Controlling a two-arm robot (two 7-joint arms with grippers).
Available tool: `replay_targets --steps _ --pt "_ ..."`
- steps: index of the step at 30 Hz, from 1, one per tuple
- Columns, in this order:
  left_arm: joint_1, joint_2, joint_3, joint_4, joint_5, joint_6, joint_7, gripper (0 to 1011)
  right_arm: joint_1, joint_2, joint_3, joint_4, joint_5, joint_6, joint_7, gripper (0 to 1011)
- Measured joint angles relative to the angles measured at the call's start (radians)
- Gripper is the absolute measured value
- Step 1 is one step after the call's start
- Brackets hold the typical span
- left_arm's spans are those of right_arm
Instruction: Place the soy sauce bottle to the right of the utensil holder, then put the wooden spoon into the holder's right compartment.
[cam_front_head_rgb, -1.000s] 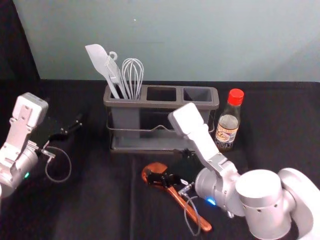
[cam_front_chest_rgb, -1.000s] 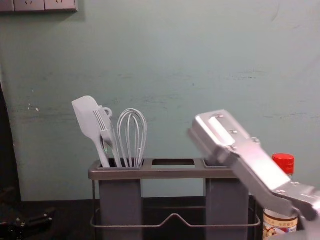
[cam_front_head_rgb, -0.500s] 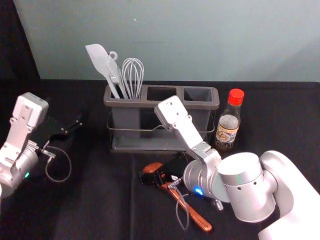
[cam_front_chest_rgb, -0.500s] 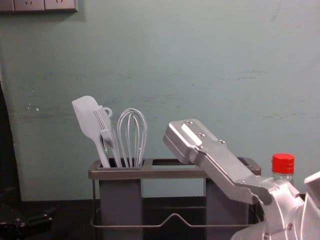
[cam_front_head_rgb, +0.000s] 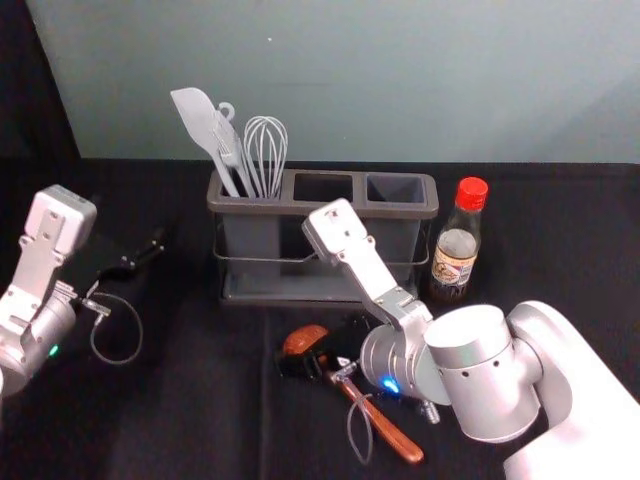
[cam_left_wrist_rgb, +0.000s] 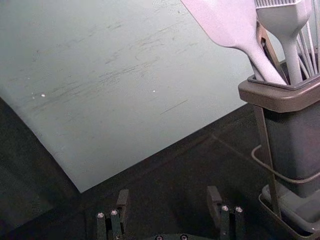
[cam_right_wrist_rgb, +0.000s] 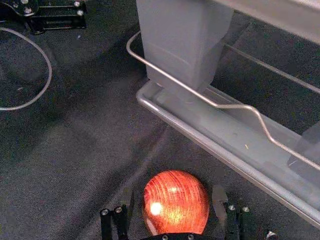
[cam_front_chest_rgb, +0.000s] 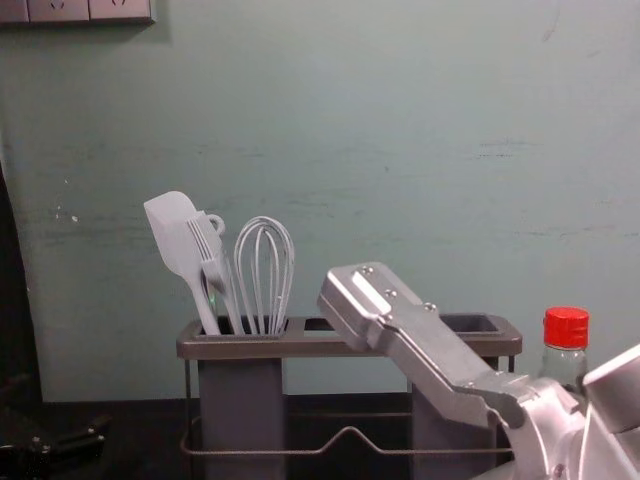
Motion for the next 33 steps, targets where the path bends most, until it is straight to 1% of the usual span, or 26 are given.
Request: replay_targets --steps 12,27,33 --pt "0.000 0.000 0.000 0.000 0.000 0.000 0.000 1000 0.004 -0.012 -0.001 0.018 -0.027 0.004 0.016 1003" --pt "0.000 0.000 0.000 0.000 0.000 0.000 0.000 1001 -0.011 -0.031 0.026 0.017 -0.052 -0.006 0.030 1003" --pt "0.000 0.000 0.000 0.000 0.000 0.000 0.000 1000 -0.013 -0.035 0.031 0.019 -0.060 -0.006 0.041 1003"
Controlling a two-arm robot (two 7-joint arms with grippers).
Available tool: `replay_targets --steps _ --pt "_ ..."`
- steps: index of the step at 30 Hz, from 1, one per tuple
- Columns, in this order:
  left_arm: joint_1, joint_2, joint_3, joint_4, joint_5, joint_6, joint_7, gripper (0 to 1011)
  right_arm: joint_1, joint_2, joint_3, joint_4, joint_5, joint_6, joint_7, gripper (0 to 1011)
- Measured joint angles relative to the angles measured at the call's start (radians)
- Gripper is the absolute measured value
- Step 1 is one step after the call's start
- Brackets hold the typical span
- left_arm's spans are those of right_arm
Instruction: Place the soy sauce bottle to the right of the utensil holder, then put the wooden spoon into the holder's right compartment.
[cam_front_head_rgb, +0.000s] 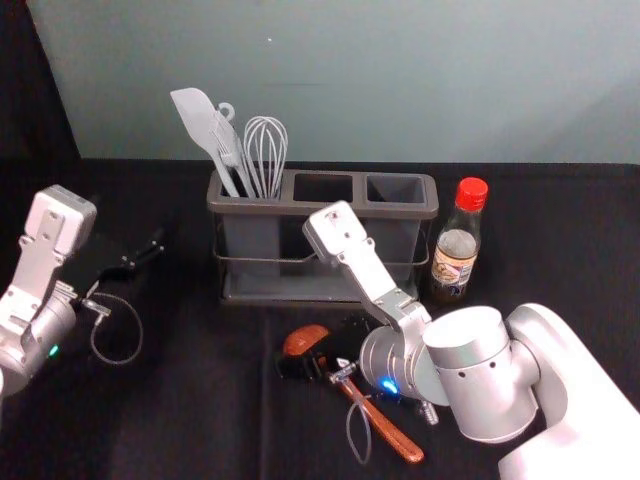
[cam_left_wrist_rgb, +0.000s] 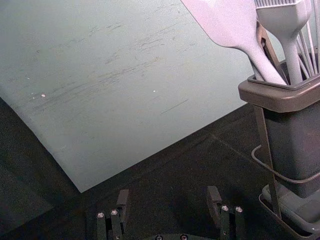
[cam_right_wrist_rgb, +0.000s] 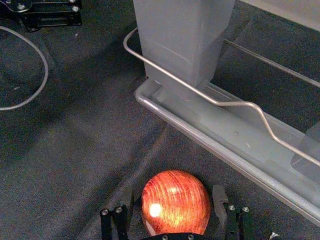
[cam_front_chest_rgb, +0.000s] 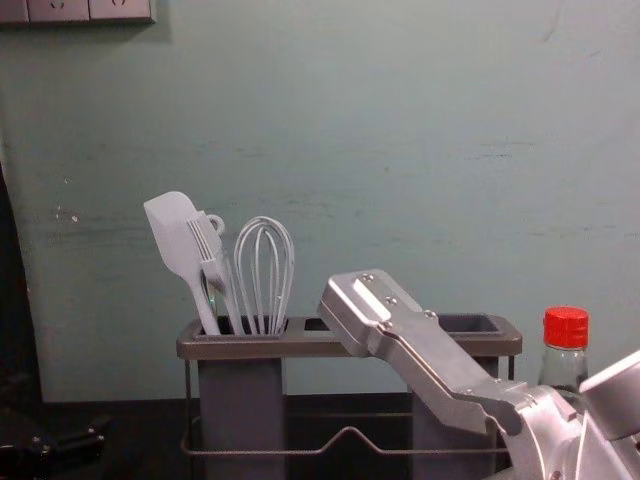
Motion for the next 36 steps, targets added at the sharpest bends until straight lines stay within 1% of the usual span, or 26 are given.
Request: replay_targets --steps 10,27,28,30,31,32,34,36 --pt "0.000 0.000 0.000 0.000 0.000 0.000 0.000 1000 -0.001 -0.008 0.003 0.009 -0.023 -0.002 0.014 1003" --pt "0.000 0.000 0.000 0.000 0.000 0.000 0.000 1000 -0.007 -0.020 0.019 0.016 -0.054 -0.013 0.039 1003" --pt "0.000 0.000 0.000 0.000 0.000 0.000 0.000 1000 -0.008 -0.022 0.019 0.016 -0.058 -0.014 0.040 980" --pt "0.000 0.000 0.000 0.000 0.000 0.000 0.000 1000 -0.008 -0.023 0.020 0.016 -0.062 -0.015 0.040 966" --pt "0.000 0.000 0.000 0.000 0.000 0.000 0.000 1000 -0.008 -0.024 0.020 0.016 -0.064 -0.015 0.041 927" --pt "0.000 0.000 0.000 0.000 0.000 0.000 0.000 1000 -0.008 -0.025 0.020 0.017 -0.066 -0.014 0.042 913" --pt "0.000 0.000 0.000 0.000 0.000 0.000 0.000 1000 -0.008 -0.028 0.022 0.018 -0.072 -0.013 0.044 853" --pt "0.000 0.000 0.000 0.000 0.000 0.000 0.000 1000 -0.008 -0.029 0.023 0.018 -0.075 -0.012 0.045 837"
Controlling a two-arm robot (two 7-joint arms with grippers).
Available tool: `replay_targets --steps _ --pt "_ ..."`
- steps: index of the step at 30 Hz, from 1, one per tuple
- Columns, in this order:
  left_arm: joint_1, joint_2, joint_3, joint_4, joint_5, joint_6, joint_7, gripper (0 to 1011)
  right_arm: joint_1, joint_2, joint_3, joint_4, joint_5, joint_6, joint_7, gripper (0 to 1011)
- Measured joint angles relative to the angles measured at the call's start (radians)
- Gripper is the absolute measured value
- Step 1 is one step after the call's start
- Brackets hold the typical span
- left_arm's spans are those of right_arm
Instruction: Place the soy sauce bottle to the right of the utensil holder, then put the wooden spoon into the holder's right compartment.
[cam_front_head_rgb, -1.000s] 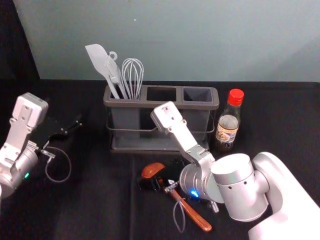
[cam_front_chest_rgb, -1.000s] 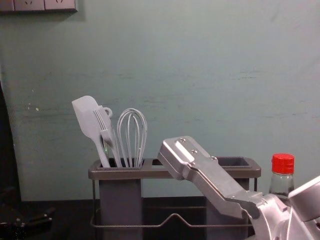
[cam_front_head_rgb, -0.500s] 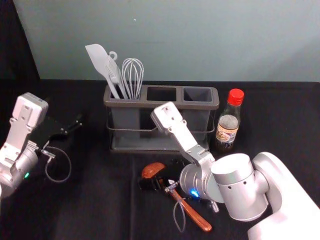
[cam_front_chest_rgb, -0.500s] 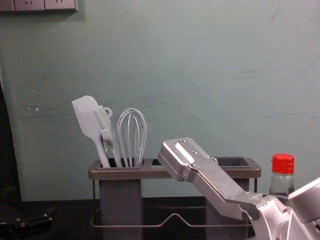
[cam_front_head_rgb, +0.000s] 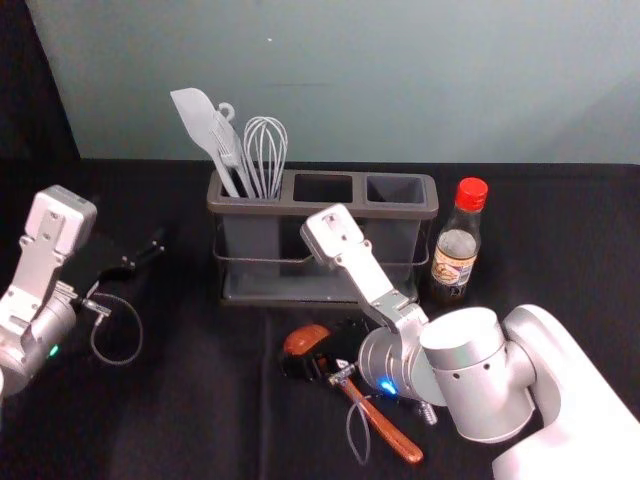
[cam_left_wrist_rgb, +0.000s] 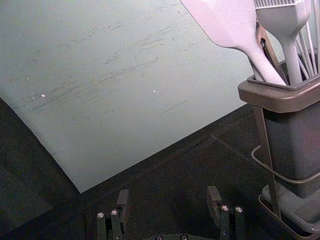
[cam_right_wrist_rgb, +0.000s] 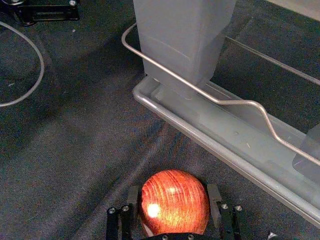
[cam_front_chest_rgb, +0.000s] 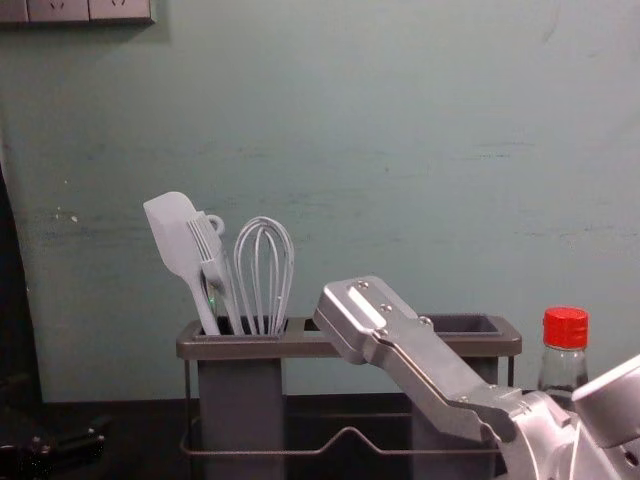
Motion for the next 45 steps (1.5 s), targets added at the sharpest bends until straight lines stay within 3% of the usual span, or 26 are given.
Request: replay_targets --steps 6,16,27,32,38,39,44,45 --pt "0.000 0.000 0.000 0.000 0.000 0.000 0.000 1000 -0.010 0.000 0.008 -0.025 -0.010 0.009 0.011 837" --pt "0.000 0.000 0.000 0.000 0.000 0.000 0.000 1000 -0.047 0.044 0.025 -0.164 -0.016 0.035 0.067 837" --pt "0.000 0.000 0.000 0.000 0.000 0.000 0.000 1000 -0.140 0.073 0.107 -0.360 -0.033 0.025 0.066 837" --pt "0.000 0.000 0.000 0.000 0.000 0.000 0.000 1000 -0.190 0.073 0.145 -0.419 -0.042 -0.050 0.036 837" --pt "0.000 0.000 0.000 0.000 0.000 0.000 0.000 1000 -0.267 0.073 0.179 -0.476 -0.052 -0.259 -0.016 837" --pt "0.000 0.000 0.000 0.000 0.000 0.000 0.000 1000 -0.282 0.077 0.183 -0.482 -0.051 -0.319 -0.029 836" --pt "0.000 0.000 0.000 0.000 0.000 0.000 0.000 1000 -0.318 0.098 0.185 -0.484 -0.038 -0.507 -0.060 837" --pt "0.000 0.000 0.000 0.000 0.000 0.000 0.000 1000 -0.328 0.107 0.185 -0.481 -0.033 -0.572 -0.069 837"
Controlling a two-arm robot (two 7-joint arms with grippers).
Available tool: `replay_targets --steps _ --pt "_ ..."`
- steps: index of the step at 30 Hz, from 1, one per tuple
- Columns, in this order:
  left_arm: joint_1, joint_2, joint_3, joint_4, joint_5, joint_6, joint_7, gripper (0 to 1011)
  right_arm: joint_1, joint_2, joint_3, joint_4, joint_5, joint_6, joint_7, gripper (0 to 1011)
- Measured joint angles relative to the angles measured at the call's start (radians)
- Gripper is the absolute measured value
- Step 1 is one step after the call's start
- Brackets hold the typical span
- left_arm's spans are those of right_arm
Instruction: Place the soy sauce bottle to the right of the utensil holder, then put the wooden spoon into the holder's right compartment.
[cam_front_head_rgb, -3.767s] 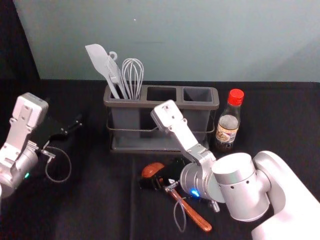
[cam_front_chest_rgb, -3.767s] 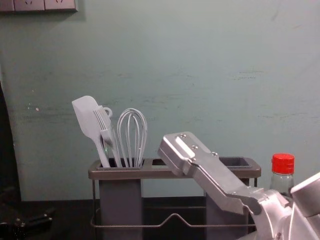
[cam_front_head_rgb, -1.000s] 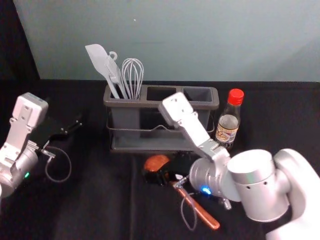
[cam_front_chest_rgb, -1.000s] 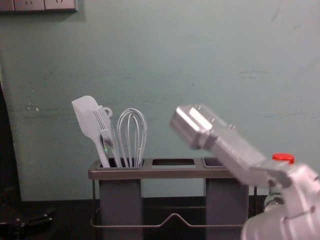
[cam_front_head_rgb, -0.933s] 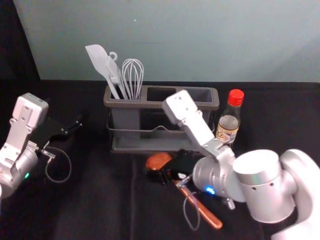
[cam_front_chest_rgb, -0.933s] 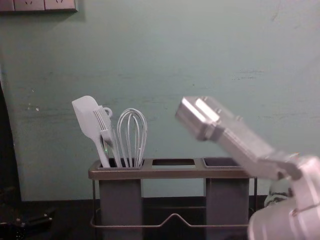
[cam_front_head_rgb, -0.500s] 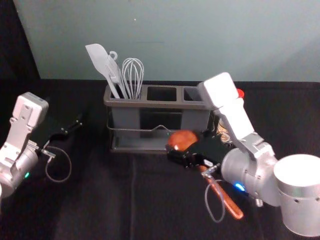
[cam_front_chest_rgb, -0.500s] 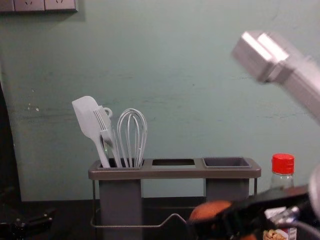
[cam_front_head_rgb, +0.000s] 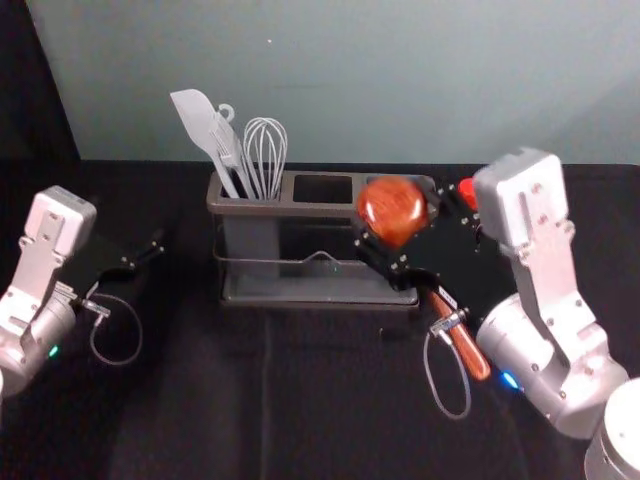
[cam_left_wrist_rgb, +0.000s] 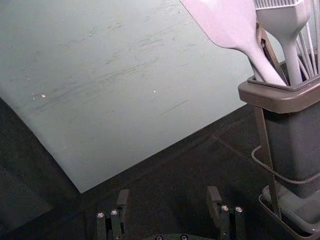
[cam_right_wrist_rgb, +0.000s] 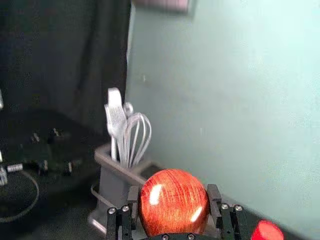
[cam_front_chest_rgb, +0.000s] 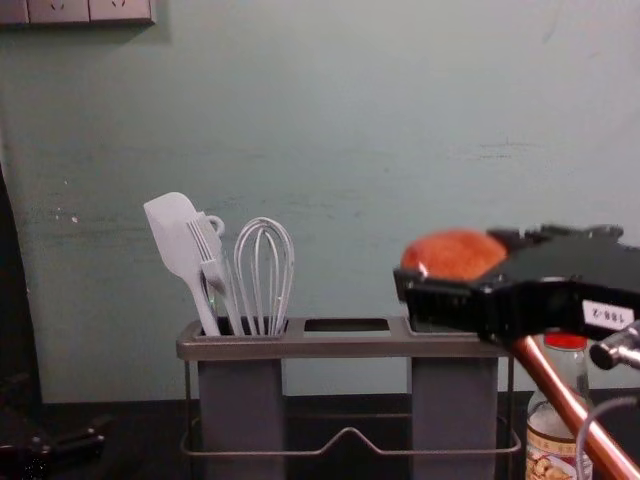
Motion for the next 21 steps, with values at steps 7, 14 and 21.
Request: replay_targets --steps 7,14,21 --pt "0.000 0.000 0.000 0.000 0.000 0.000 0.000 1000 -0.032 0.044 0.000 0.033 0.030 -0.290 -0.023 837" --pt "0.000 0.000 0.000 0.000 0.000 0.000 0.000 1001 -0.041 0.063 -0.003 0.051 0.057 -0.400 -0.038 836" --pt "0.000 0.000 0.000 0.000 0.000 0.000 0.000 1000 -0.035 0.066 -0.006 0.053 0.061 -0.384 -0.043 836"
